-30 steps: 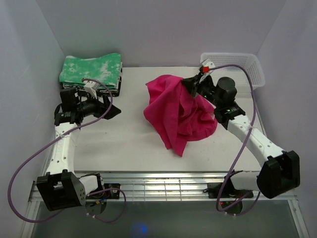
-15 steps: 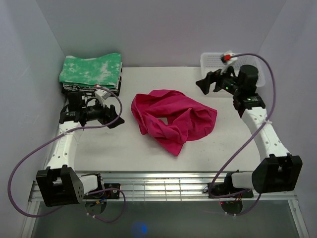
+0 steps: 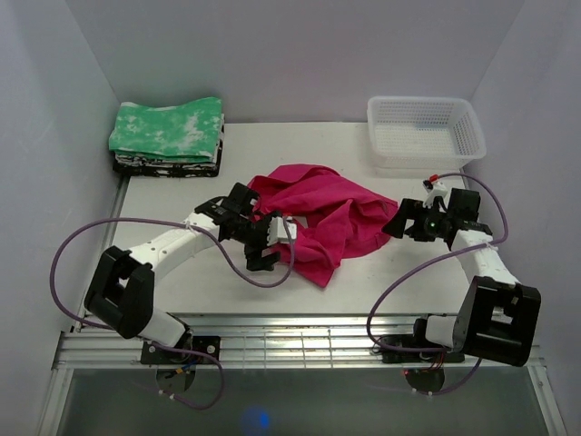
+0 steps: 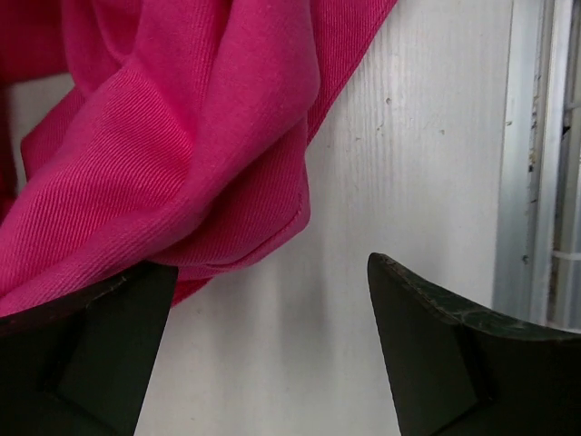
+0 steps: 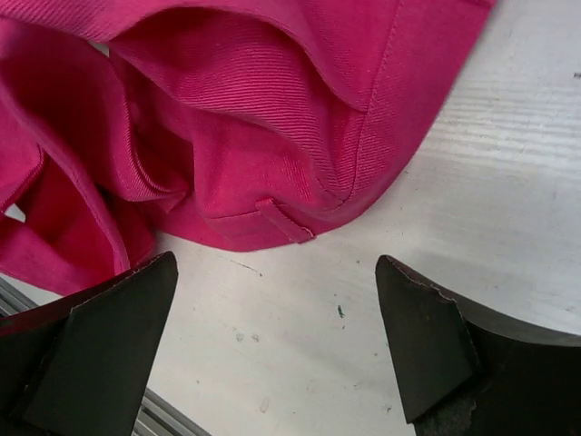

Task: Fold and stack the trousers
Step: Move the trousers to the center of the board, then flatten the trousers out

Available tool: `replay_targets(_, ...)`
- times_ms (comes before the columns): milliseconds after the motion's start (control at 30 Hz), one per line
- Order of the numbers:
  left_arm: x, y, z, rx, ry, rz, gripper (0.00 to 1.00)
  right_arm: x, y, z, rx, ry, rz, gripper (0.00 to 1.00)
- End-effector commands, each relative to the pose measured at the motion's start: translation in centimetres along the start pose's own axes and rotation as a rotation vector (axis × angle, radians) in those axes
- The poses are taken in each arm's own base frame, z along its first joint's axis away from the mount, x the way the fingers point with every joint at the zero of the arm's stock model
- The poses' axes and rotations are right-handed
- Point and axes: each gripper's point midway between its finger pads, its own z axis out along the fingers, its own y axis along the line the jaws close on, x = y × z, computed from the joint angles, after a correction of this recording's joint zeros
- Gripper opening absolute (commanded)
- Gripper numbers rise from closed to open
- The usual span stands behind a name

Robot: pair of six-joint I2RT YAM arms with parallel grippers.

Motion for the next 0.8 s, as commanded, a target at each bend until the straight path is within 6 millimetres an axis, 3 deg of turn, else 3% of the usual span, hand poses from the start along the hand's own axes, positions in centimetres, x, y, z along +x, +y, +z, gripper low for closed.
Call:
replay_targets(0, -3.7, 1.9, 0.7, -0.079, -0.014, 0.329, 0.96, -0.6, -0.5, 0.9, -0.025, -0.06, 0.081, 0.95)
replay_targets(200, -4.8, 1.4, 4.1, -0.086, 0.023, 0.458, 0.97, 1.5, -1.6, 3.3, -0.039, -0.063, 0.205, 0.93)
replay_targets(300, -6.0, 2.0, 4.0, -0.116, -0.013, 0.441, 0.95, 2.4, -2.3, 4.0, -0.022, -0.057, 0.227, 0.89)
replay_targets(433, -9.0, 1.0, 2.0, -0.117, -0.101, 0.422, 0.92, 3.3, -2.9, 4.9, -0.022, -0.063, 0.271, 0.81)
replay_targets(533, -10.3, 0.4, 0.5, -0.114, -0.133, 0.399, 0.91, 3.2, -2.7, 5.8, -0.053, -0.066, 0.307, 0.65)
replay_targets(567, -10.7, 0.2, -0.3, -0.127, -0.147, 0.376, 0.9, 2.7, -2.7, 5.9, -0.063, -0.084, 0.292, 0.5)
replay_targets(633, -10.7, -0.1, -1.0, -0.145, -0.148, 0.343, 0.89, 2.2, -2.7, 6.0, -0.072, -0.087, 0.271, 0.37)
replay_targets(667, -10.5, -0.2, -1.2, -0.152, -0.146, 0.326, 0.89, 1.1, -2.7, 5.9, -0.075, -0.102, 0.253, 0.21)
replay_targets(700, -10.0, -0.2, -1.8, -0.172, -0.146, 0.288, 0.89, 0.6, -2.3, 5.4, -0.088, -0.107, 0.219, 0.12)
replay_targets(767, -9.1, 0.8, -3.1, -0.22, -0.163, 0.209, 0.89, -1.5, -1.6, 4.1, -0.092, -0.15, 0.15, 0.08)
